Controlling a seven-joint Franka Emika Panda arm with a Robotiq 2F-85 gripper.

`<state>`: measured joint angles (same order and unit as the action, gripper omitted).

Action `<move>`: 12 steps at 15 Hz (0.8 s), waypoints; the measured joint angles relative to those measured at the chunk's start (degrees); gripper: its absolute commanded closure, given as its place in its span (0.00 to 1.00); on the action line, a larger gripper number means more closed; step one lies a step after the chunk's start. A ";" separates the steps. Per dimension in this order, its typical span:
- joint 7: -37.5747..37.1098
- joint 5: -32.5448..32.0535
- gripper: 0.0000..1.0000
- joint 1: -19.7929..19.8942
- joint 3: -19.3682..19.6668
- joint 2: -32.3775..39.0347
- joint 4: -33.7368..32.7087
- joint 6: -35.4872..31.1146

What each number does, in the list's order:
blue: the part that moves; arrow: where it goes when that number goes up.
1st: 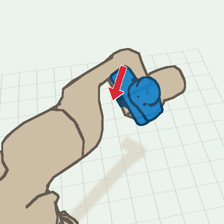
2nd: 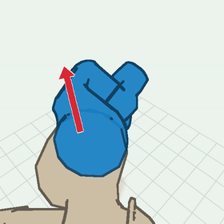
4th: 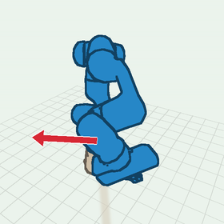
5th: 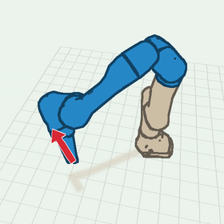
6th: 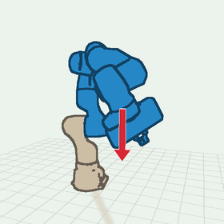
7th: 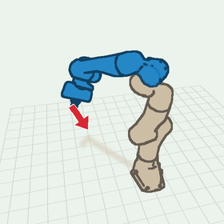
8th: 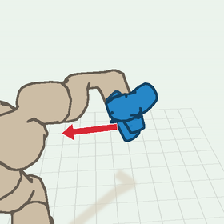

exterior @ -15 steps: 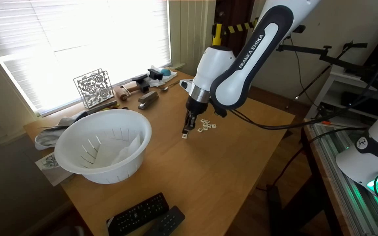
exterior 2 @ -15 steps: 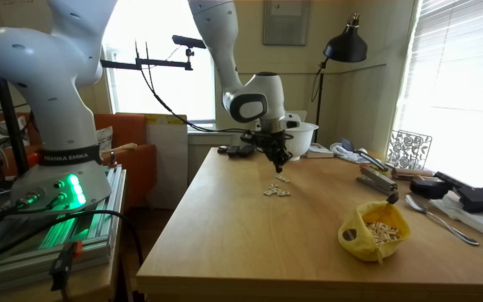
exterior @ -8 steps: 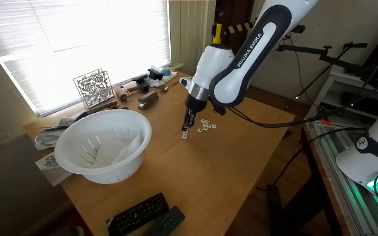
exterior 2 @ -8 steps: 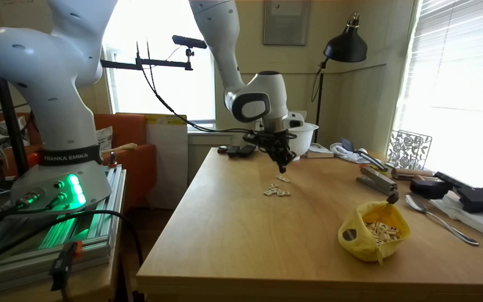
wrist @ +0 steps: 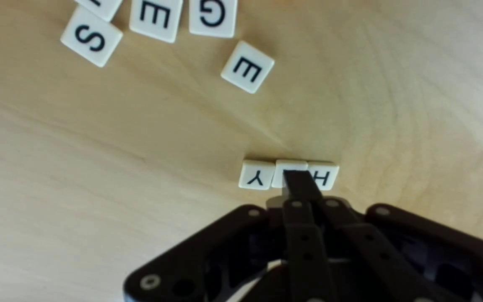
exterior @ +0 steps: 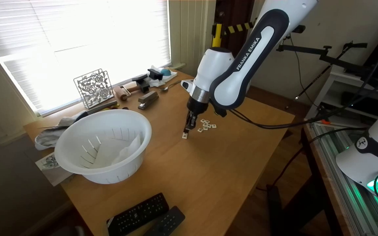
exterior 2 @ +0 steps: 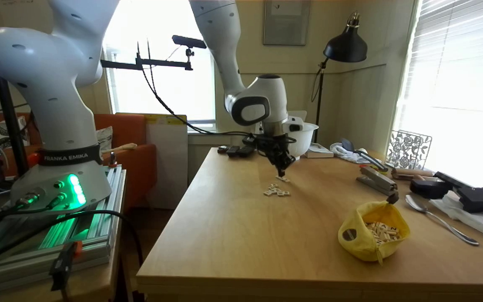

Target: Create the word 'Met'.

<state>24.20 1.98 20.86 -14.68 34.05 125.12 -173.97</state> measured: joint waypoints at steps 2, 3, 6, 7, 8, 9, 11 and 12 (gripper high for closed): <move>0.00 0.00 1.00 0.00 0.10 0.16 0.00 0.00; 0.00 0.00 1.00 0.00 0.13 0.20 0.00 0.00; 0.00 0.00 1.00 0.00 0.14 0.39 0.00 0.00; 0.00 0.00 1.00 0.00 0.14 0.47 0.00 0.00; 0.00 0.00 1.00 0.00 0.14 0.57 0.00 0.00; 0.00 0.00 1.00 0.00 0.16 0.68 0.00 0.00; 0.00 0.00 1.00 -0.01 0.22 0.76 -0.05 0.00; 0.00 0.00 1.00 -0.02 0.29 0.76 -0.07 0.00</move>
<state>24.20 1.98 20.84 -14.39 34.81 125.05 -173.97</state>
